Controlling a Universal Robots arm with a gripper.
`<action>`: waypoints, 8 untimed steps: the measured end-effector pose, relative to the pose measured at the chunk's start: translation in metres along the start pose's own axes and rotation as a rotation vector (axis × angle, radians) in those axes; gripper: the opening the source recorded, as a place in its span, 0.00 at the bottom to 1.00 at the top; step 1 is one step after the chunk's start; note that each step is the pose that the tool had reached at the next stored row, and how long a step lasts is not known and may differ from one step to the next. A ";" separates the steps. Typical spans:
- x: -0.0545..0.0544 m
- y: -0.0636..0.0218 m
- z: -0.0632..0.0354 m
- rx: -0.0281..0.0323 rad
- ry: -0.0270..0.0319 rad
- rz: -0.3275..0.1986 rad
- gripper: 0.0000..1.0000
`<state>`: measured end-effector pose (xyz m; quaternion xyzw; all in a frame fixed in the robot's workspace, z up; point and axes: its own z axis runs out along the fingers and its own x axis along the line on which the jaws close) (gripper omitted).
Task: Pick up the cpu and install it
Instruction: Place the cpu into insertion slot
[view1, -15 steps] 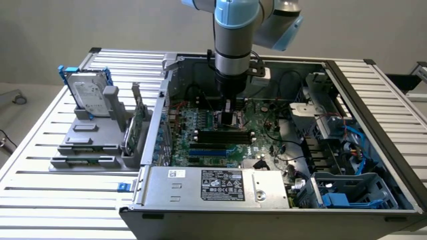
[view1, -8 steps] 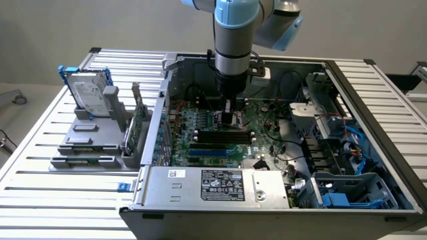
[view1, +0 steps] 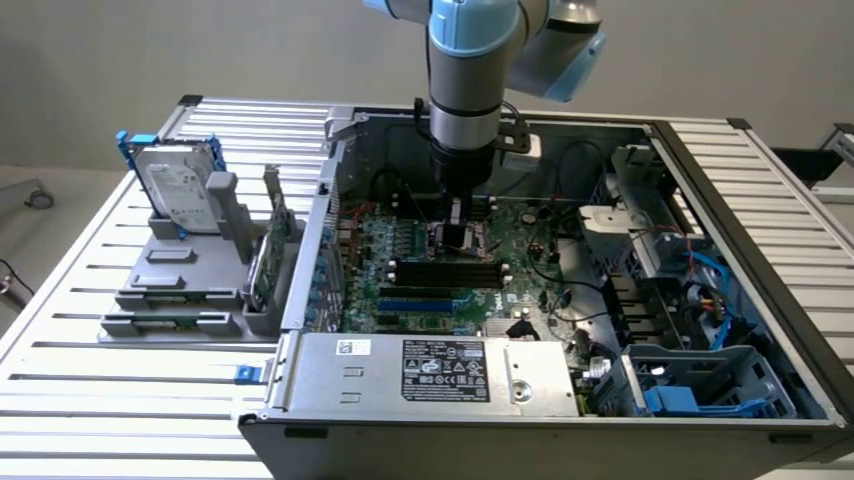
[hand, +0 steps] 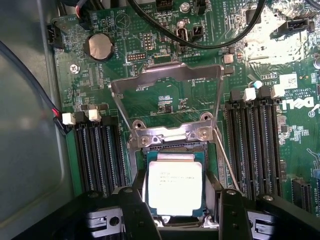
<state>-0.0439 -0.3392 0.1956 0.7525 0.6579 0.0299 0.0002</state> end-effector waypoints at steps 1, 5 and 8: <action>0.000 0.0000 -0.0001 -0.0001 0.0006 0.000 0.55; 0.000 -0.0005 -0.0005 0.0004 0.0023 0.000 0.55; 0.000 -0.0012 -0.0007 0.0005 0.0037 0.000 0.55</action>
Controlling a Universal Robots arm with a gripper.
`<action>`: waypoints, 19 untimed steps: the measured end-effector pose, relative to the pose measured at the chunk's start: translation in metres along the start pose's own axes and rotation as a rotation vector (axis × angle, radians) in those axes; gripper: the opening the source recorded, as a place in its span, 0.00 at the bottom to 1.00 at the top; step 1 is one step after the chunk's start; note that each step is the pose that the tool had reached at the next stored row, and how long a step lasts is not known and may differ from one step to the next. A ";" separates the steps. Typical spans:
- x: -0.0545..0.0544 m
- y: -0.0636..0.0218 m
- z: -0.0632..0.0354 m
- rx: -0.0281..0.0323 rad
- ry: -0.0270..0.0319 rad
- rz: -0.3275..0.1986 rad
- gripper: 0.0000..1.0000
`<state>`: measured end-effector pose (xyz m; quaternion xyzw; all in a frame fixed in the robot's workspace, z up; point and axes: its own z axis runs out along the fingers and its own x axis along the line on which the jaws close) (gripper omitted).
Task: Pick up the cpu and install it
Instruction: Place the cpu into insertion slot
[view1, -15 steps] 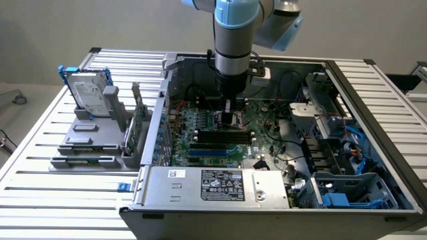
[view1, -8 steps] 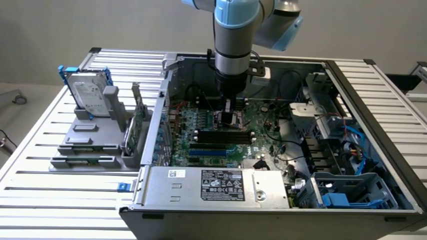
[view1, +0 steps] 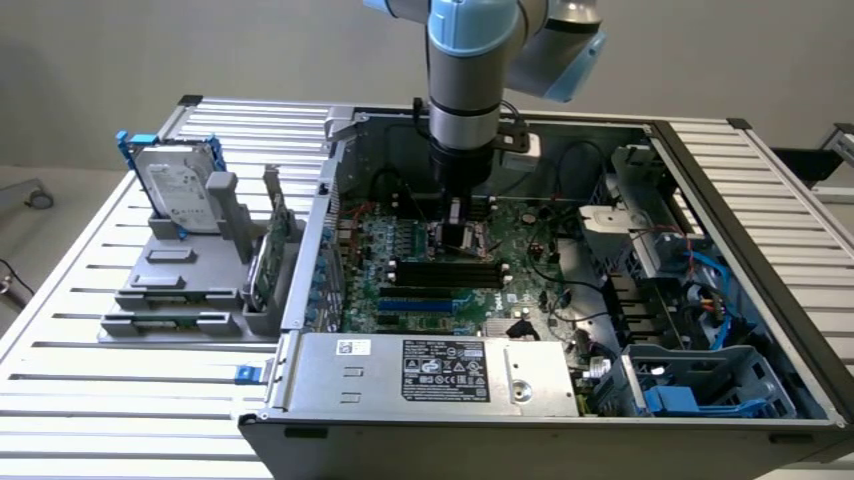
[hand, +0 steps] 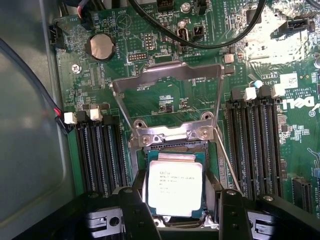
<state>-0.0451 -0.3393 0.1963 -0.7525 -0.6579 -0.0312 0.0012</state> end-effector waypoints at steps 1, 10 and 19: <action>0.000 -0.0004 -0.0001 0.0003 0.0004 0.000 0.55; -0.001 -0.0027 -0.0008 0.0010 0.0078 0.000 0.54; -0.001 -0.0031 -0.0069 0.0025 0.0178 0.001 0.54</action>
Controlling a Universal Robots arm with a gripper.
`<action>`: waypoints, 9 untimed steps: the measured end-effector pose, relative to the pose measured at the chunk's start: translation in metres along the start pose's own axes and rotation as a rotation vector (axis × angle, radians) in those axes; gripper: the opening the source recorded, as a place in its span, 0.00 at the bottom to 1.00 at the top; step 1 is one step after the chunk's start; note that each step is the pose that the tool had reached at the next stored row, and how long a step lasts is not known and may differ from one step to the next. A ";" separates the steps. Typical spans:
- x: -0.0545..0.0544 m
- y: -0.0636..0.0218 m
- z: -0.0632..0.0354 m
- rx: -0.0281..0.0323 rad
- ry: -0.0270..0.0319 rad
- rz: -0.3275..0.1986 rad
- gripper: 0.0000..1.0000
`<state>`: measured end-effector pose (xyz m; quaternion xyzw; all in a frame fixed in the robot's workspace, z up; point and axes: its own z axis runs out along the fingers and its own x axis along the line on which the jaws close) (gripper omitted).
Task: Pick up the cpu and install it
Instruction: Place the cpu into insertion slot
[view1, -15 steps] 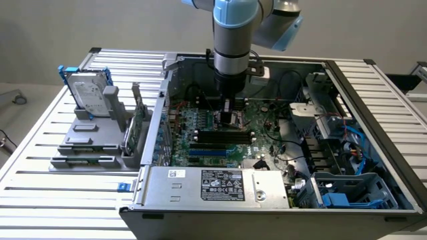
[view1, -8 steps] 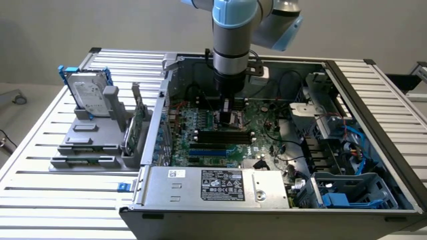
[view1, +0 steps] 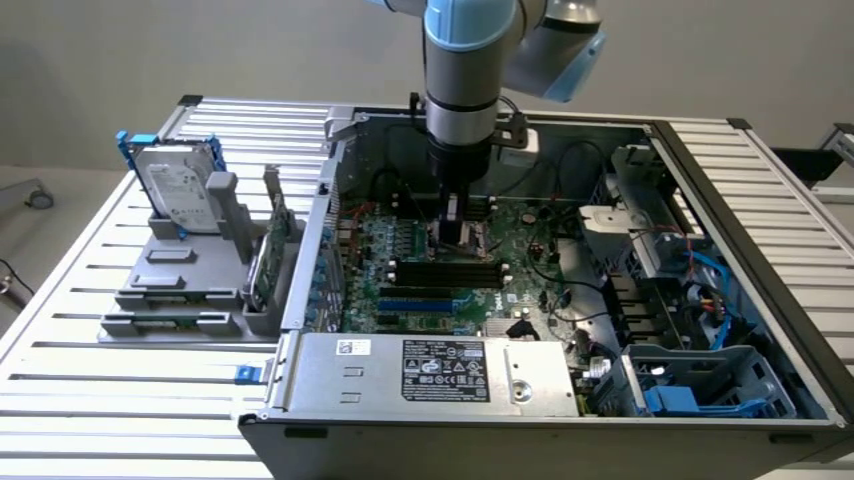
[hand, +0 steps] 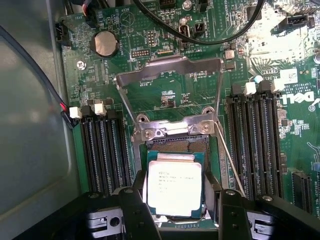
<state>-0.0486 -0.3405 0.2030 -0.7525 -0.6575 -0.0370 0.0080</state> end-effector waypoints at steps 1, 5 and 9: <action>0.000 0.0000 -0.0011 0.0002 0.0014 0.000 0.54; 0.000 0.0002 -0.0066 0.0007 0.0055 0.000 0.54; 0.001 0.0003 -0.0088 0.0008 0.0068 0.000 0.54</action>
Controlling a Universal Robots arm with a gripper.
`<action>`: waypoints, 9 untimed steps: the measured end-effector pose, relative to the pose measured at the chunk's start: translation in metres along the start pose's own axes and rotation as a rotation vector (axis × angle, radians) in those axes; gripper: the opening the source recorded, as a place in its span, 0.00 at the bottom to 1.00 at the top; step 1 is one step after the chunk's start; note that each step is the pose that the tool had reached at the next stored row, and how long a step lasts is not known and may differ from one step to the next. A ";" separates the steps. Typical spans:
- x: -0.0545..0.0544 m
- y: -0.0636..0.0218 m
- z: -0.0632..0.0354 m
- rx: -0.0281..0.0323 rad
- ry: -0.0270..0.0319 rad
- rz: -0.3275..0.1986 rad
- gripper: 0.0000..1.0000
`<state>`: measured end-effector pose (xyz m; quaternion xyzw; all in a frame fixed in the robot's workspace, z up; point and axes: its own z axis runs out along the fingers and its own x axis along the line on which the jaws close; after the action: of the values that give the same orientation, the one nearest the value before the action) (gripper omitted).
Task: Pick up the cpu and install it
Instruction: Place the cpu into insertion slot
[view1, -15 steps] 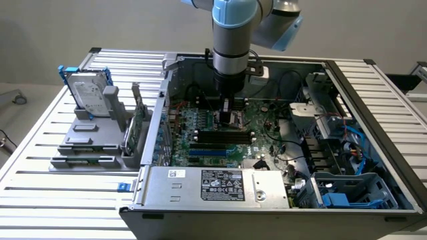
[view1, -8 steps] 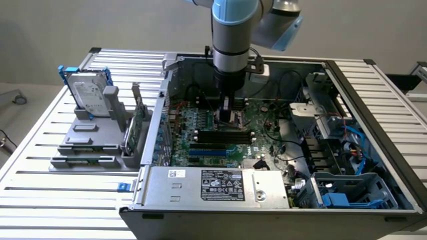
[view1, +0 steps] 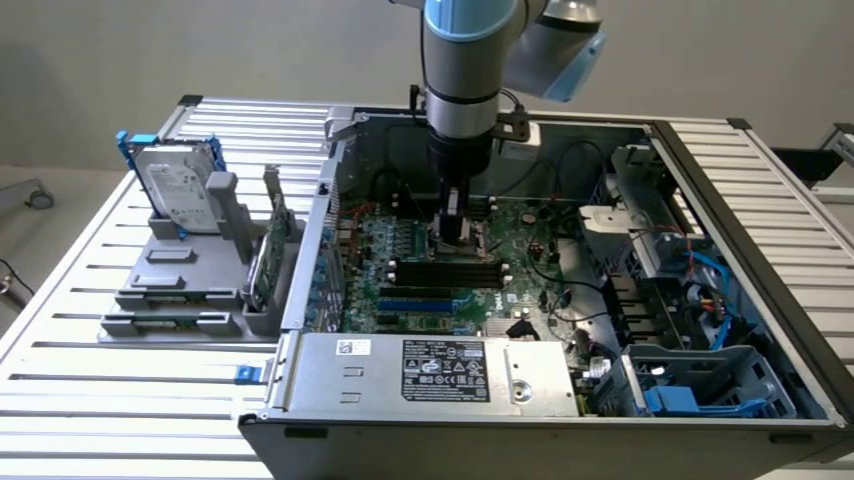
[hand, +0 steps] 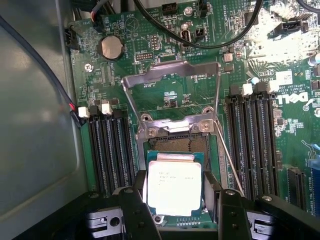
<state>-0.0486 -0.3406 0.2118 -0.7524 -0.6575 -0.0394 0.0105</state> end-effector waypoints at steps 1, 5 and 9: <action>0.000 0.0000 0.0000 -0.0001 0.0003 -0.001 0.54; 0.000 0.0000 -0.0002 -0.0085 0.0014 -0.010 0.54; 0.000 0.0000 -0.0002 -0.0251 0.0044 -0.026 0.54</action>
<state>-0.0487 -0.3409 0.2120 -0.7438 -0.6665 -0.0494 0.0020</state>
